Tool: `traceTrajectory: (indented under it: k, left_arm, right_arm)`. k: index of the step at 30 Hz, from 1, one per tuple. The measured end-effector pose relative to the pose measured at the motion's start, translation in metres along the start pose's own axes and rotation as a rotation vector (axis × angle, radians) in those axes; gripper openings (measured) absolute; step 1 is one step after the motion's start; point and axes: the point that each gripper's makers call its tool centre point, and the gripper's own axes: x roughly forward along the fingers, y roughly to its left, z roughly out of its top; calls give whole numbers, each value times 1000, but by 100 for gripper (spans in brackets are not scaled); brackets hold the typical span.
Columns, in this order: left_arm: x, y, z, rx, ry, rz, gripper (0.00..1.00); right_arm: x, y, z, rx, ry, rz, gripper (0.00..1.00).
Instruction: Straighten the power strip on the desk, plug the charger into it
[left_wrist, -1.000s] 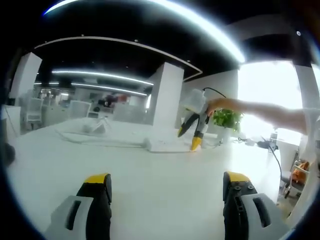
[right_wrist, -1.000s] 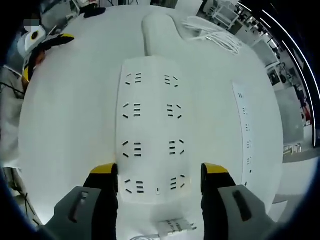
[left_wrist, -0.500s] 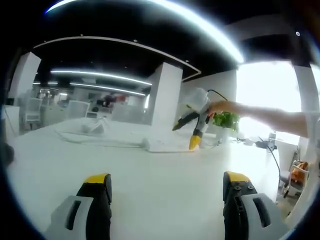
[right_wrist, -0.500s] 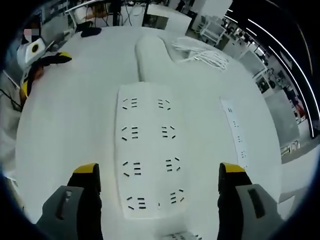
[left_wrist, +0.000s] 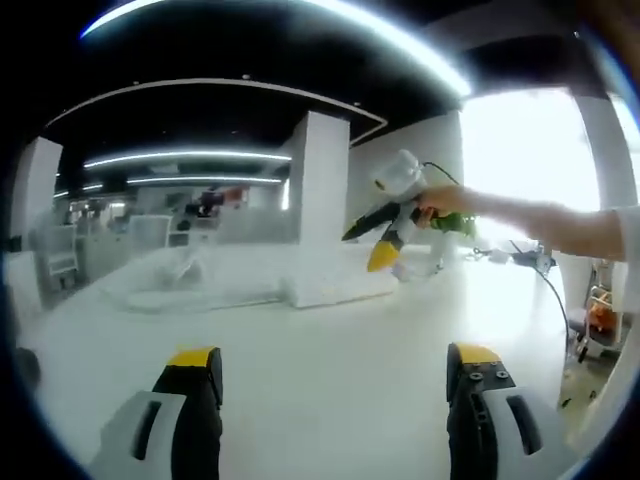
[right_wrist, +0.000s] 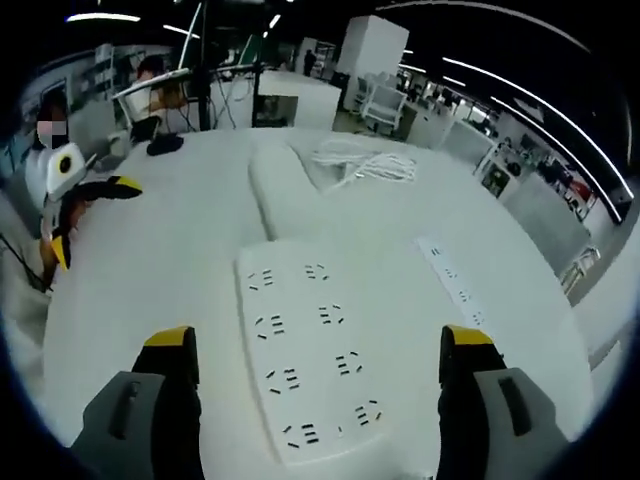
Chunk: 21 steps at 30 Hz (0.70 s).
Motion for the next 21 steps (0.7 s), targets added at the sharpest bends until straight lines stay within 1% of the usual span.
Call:
traceTrajectory:
  k: [3,5,7,9,11,12,13,15,16,18,19,20,21]
  left_arm:
    - [-1,0,8,11,-9,-4,96]
    - [-2,1,11,20,-12,-3,96]
    - [-2,2,12,26,-11,0,96]
    - [-3,2,14,33,-10,2,96]
    - [-4,3,15,35,-13,2,96]
    - [-4,3,16,35,-13,1,96]
    - [-4,3,16,36,-13,1,96]
    - [-4,3,17,41,-15,0,96]
    - [-4,4,17,41,-14,-1,96]
    - [-3,3,18,41,-15,-6,96]
    - [-2,3,17,40,-15,-8,96]
    - [-2,3,17,38,-14,-10,96]
    - [-1,3,17,37,-13,-12,96]
  right_arm:
    - [-10,-8,10,62,-91,-44,100]
    - [-17,-10,15,92,-136,-70,100]
    - [-25,-12,20,151,-194,-96,100]
    - [-34,-14,28,200,-265,-119,100]
    - [-45,-14,36,208,-336,-132,100]
    - [-54,-15,39,232,-377,-162,100]
    - [-59,-16,40,232,-396,-184,100]
    - [-71,-18,38,263,-416,-239,100]
    - [-74,-17,37,248,-417,-250,100]
    - [-87,-19,39,239,-457,-316,100]
    - [-93,-16,39,214,-473,-337,100]
    - [-98,-14,39,213,-493,-354,100]
    - [-103,-15,36,226,-486,-375,100]
